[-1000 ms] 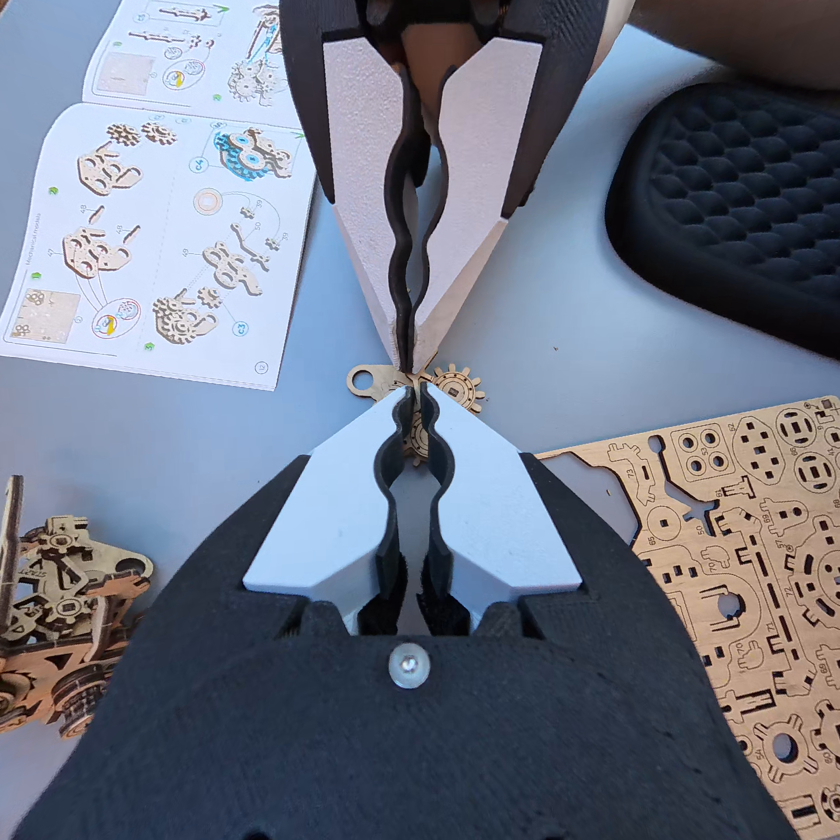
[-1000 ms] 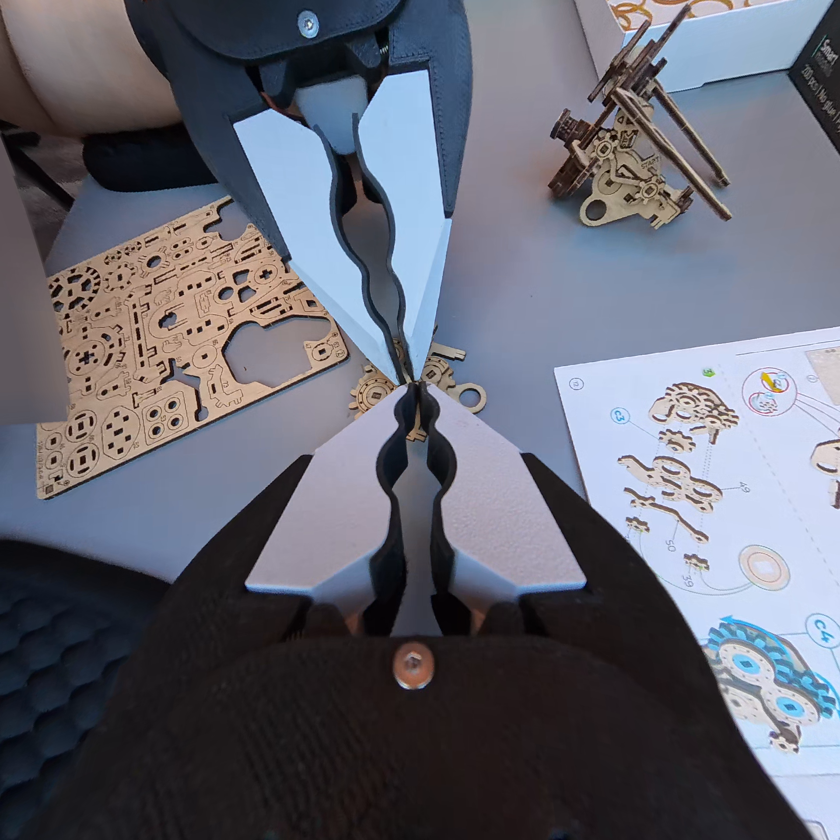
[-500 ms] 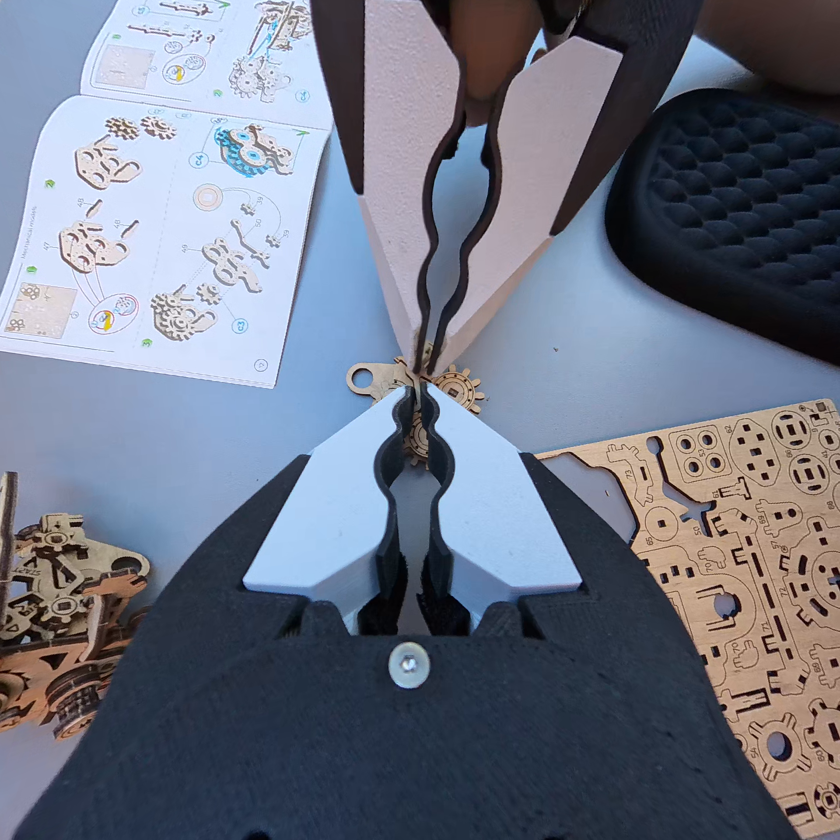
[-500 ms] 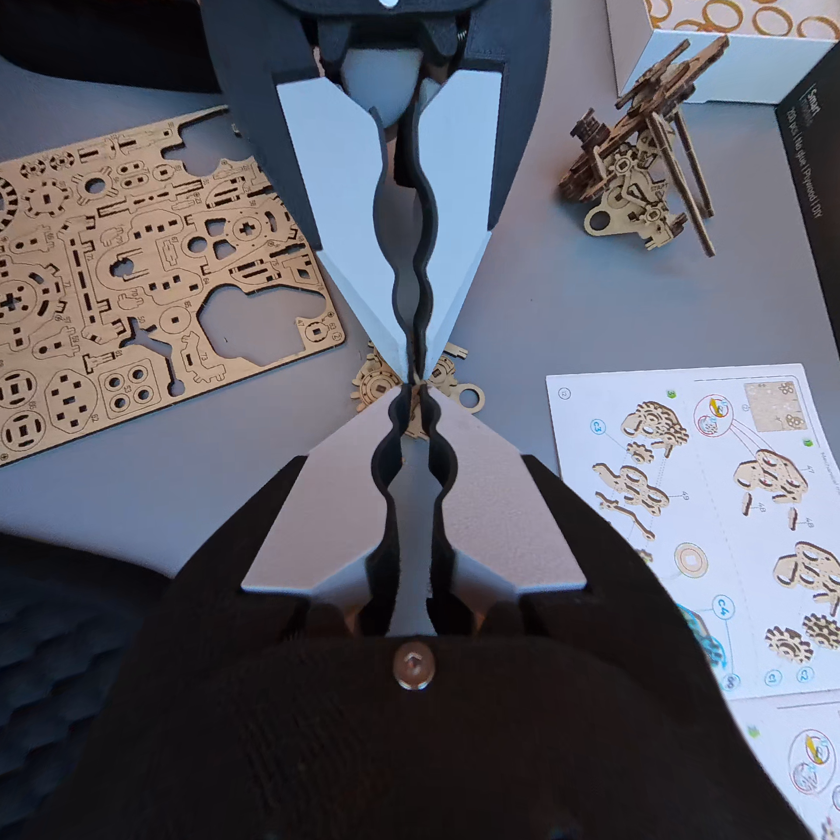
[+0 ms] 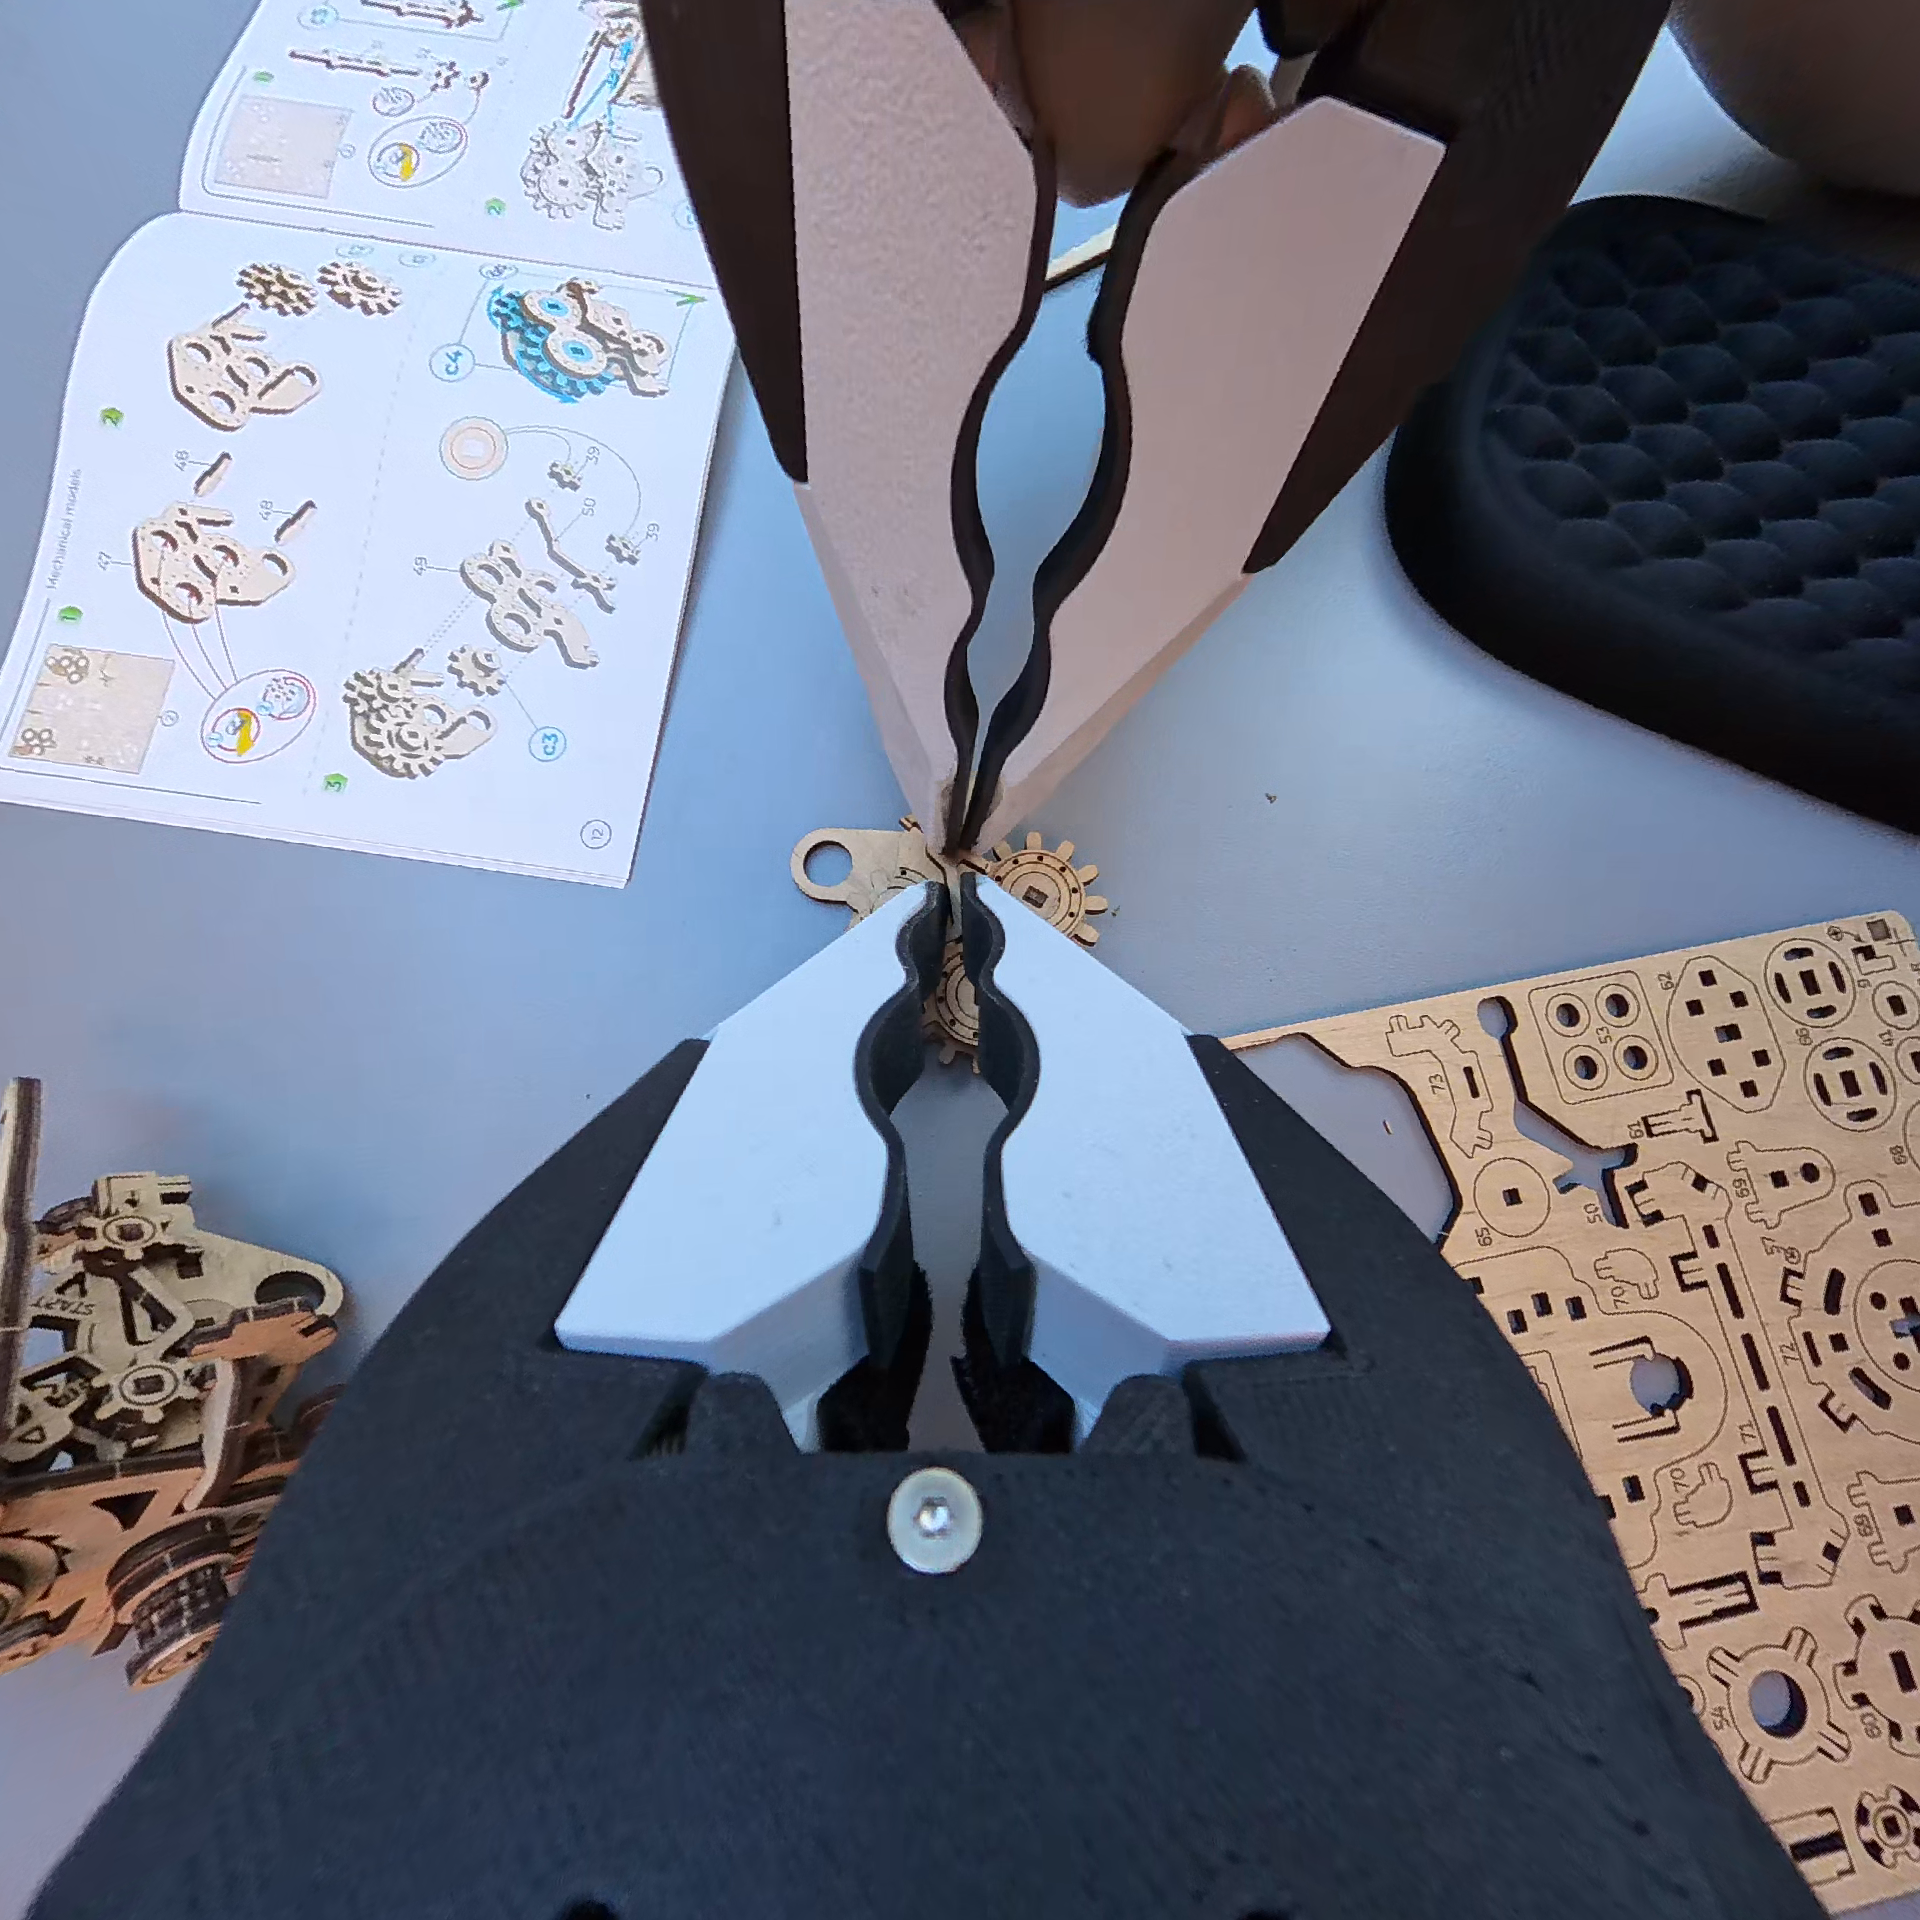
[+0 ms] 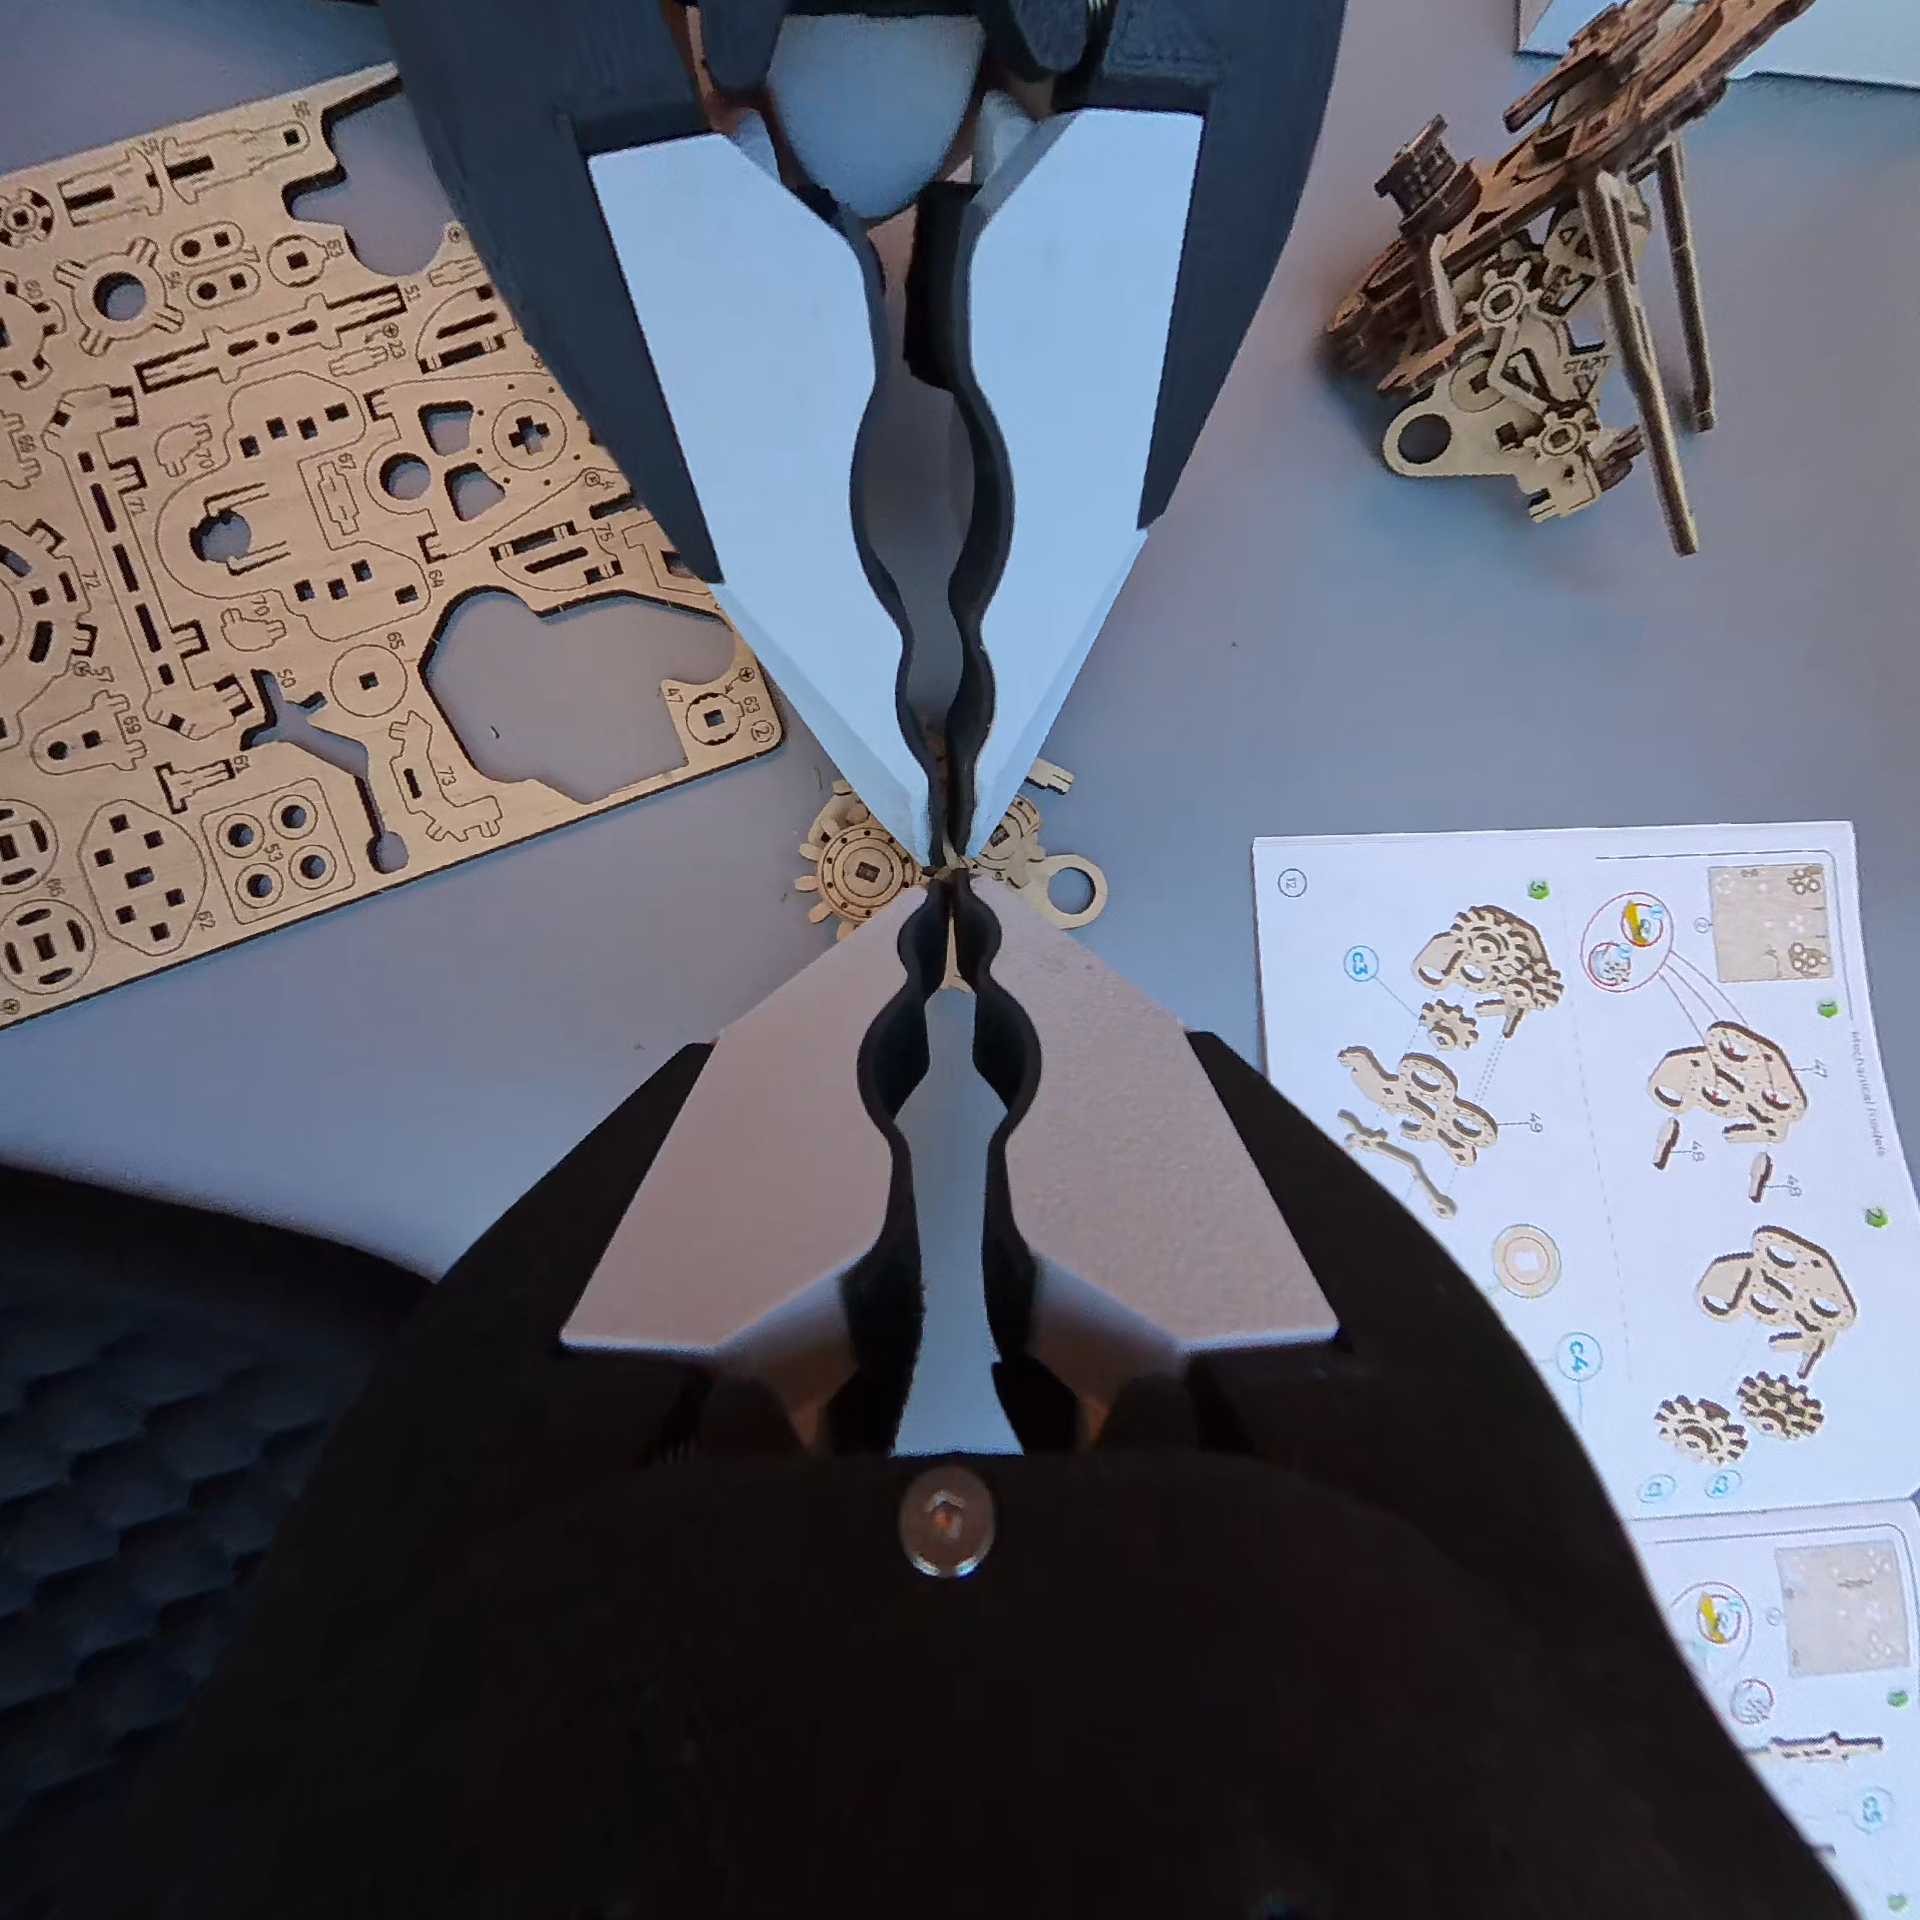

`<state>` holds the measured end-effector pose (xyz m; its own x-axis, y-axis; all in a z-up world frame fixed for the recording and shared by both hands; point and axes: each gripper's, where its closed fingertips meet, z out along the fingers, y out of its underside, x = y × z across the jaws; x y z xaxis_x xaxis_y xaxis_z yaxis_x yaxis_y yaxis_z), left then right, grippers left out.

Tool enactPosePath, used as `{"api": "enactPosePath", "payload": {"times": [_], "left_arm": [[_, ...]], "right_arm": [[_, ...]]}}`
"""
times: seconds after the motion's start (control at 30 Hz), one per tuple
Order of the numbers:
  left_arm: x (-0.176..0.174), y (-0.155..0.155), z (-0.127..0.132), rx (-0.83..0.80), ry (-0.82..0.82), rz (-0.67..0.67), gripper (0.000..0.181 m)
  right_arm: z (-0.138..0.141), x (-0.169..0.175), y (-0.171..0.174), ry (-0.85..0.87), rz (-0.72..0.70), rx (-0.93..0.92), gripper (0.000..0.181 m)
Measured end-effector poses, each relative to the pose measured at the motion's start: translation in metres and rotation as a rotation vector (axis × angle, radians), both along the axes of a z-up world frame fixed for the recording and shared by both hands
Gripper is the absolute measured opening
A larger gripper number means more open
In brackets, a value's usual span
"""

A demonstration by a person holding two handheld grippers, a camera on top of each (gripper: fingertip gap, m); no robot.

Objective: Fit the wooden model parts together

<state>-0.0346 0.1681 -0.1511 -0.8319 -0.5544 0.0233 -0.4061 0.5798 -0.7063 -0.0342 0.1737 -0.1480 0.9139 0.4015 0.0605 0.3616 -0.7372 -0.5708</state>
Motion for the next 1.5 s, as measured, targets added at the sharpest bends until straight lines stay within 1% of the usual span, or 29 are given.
{"api": "enactPosePath", "payload": {"times": [0.27, 0.37, 0.43, 0.5, 0.77, 1.3, 1.5], "left_arm": [[0.0001, 0.0004, -0.0008, 0.005, 0.003, 0.001, 0.000], [0.0005, -0.0002, -0.0007, -0.005, 0.004, 0.002, 0.000], [0.0005, -0.0003, -0.0007, -0.010, 0.009, 0.003, 0.000], [0.0005, -0.0003, -0.0006, -0.016, 0.014, 0.002, 0.000], [0.0005, -0.0002, -0.0004, -0.013, 0.012, 0.004, 0.000], [0.0006, -0.0008, 0.0015, -0.024, 0.029, 0.004, 0.000], [0.0005, -0.0008, 0.0013, -0.030, 0.040, 0.001, 0.000]], "right_arm": [[-0.0015, -0.0017, 0.0001, 0.077, -0.012, -0.093, 0.000], [0.0002, -0.0016, -0.0007, 0.073, 0.021, -0.068, 0.000], [0.0027, 0.0038, -0.0022, 0.062, 0.011, -0.055, 0.000], [0.0066, 0.0035, -0.0018, 0.089, 0.007, -0.036, 0.000], [0.0007, 0.0019, -0.0001, 0.072, 0.008, -0.060, 0.000], [-0.0006, 0.0022, -0.0019, 0.173, 0.011, -0.047, 0.000], [-0.0009, 0.0021, -0.0019, 0.101, 0.009, -0.078, 0.000]]}}
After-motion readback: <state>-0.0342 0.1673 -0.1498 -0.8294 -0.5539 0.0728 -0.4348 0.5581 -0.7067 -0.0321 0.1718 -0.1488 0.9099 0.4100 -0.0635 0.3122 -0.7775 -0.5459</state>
